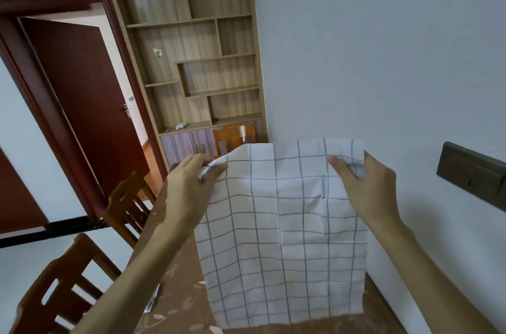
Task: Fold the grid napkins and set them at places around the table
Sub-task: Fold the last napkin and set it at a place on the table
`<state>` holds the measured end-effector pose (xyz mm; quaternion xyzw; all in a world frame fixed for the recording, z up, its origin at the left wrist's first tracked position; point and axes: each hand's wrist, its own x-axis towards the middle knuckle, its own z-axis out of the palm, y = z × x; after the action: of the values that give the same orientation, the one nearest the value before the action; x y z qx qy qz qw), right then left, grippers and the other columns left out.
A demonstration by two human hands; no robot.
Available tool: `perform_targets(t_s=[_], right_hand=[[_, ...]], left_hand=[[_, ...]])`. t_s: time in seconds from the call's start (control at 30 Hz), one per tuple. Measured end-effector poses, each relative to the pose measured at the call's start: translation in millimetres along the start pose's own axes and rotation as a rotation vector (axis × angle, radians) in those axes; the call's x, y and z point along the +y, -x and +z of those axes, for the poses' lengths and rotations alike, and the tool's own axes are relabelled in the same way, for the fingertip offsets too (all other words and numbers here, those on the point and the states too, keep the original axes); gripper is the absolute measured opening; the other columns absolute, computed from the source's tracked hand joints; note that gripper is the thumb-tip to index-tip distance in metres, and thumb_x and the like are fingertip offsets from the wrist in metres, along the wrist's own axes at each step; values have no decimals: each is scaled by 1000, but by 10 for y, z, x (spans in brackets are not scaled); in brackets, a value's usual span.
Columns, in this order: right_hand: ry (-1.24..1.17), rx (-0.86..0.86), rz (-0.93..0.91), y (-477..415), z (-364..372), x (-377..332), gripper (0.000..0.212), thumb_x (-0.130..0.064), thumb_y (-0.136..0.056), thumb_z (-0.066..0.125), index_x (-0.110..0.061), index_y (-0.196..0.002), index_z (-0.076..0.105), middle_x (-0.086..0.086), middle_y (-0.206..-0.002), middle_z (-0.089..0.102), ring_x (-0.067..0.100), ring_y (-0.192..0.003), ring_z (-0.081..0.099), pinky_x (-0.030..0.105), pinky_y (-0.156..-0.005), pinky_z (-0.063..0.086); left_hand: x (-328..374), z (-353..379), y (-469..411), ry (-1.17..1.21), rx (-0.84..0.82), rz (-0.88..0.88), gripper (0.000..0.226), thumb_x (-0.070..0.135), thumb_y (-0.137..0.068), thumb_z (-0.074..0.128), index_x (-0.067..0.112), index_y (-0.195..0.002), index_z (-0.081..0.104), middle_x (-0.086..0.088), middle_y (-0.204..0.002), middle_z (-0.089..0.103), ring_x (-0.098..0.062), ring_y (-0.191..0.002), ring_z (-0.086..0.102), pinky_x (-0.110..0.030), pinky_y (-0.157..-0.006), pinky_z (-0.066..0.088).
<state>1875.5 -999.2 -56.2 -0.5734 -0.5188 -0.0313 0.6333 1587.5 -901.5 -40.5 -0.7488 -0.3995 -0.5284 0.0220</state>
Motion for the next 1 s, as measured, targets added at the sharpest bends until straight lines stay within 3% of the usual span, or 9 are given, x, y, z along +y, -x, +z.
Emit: perform_targets(t_s=[0.1, 0.23, 0.37, 0.53, 0.67, 0.77, 0.83, 0.9, 1.0], right_hand=[[49, 26, -8, 80, 71, -149, 14, -20, -90, 72, -11, -84, 64, -4, -70, 65, 13, -60, 58, 3, -58, 41], [40, -24, -59, 238, 209, -328, 13, -7, -84, 77, -7, -95, 69, -1, -82, 68, 15, -72, 64, -3, -66, 42], [5, -93, -87, 366, 337, -449, 20, -22, -87, 75, -8, -98, 68, -1, -88, 69, 10, -73, 62, -2, -62, 44], [43, -40, -44, 239, 228, -313, 16, -18, -86, 77, -8, -96, 69, -7, -81, 65, 12, -74, 64, -2, -66, 44], [9, -37, 21, 110, 59, -178, 12, -18, -87, 77, -13, -94, 68, -17, -81, 63, 16, -79, 68, -1, -69, 44], [-54, -55, 44, 36, 18, -176, 19, -32, -88, 74, -16, -86, 63, -2, -83, 71, 17, -79, 67, 6, -66, 47], [-106, -81, 46, 9, 15, -240, 26, -40, -85, 71, -15, -87, 65, -2, -84, 73, 5, -79, 66, 7, -65, 47], [-161, -125, 37, 0, 20, -319, 28, -42, -83, 68, -16, -92, 67, -10, -86, 72, -7, -81, 64, 2, -69, 45], [-172, -188, 9, -12, 26, -355, 13, -37, -86, 70, -25, -87, 65, -15, -82, 68, -4, -80, 64, 4, -69, 44]], left_hand=[[115, 11, 21, 77, -62, -87, 11, 27, -89, 73, 18, -95, 72, 12, -80, 69, -4, -72, 65, -23, -62, 53], [325, 50, 79, 93, -114, -118, 17, 32, -92, 67, 18, -98, 72, 7, -84, 71, -8, -75, 67, -30, -66, 60], [449, 105, 126, 41, -144, -77, 18, 36, -95, 63, 19, -96, 70, 8, -78, 70, -11, -68, 66, -40, -62, 60], [347, 29, 37, -24, -132, -101, 15, 33, -96, 63, 19, -93, 70, 10, -75, 67, -4, -66, 61, -19, -58, 47], [119, -105, -6, -97, -114, -151, 24, 31, -97, 62, 31, -75, 54, 16, -61, 54, -1, -55, 51, -17, -52, 33], [85, -137, -9, -116, -204, -175, 7, 33, -95, 65, 27, -96, 64, 15, -80, 64, -8, -77, 66, -17, -61, 43], [133, -77, -15, -74, -349, -174, 52, 43, -85, 73, 23, -131, 56, 7, -122, 66, -14, -115, 62, -30, -90, 53], [269, 20, -34, -5, -554, -159, 110, 60, -64, 81, 26, -154, 26, 3, -154, 43, -18, -139, 43, -45, -113, 41], [464, 232, -41, -64, -702, -42, 145, 66, -46, 84, 30, -159, 0, -2, -160, 32, -25, -142, 39, -50, -117, 33]])
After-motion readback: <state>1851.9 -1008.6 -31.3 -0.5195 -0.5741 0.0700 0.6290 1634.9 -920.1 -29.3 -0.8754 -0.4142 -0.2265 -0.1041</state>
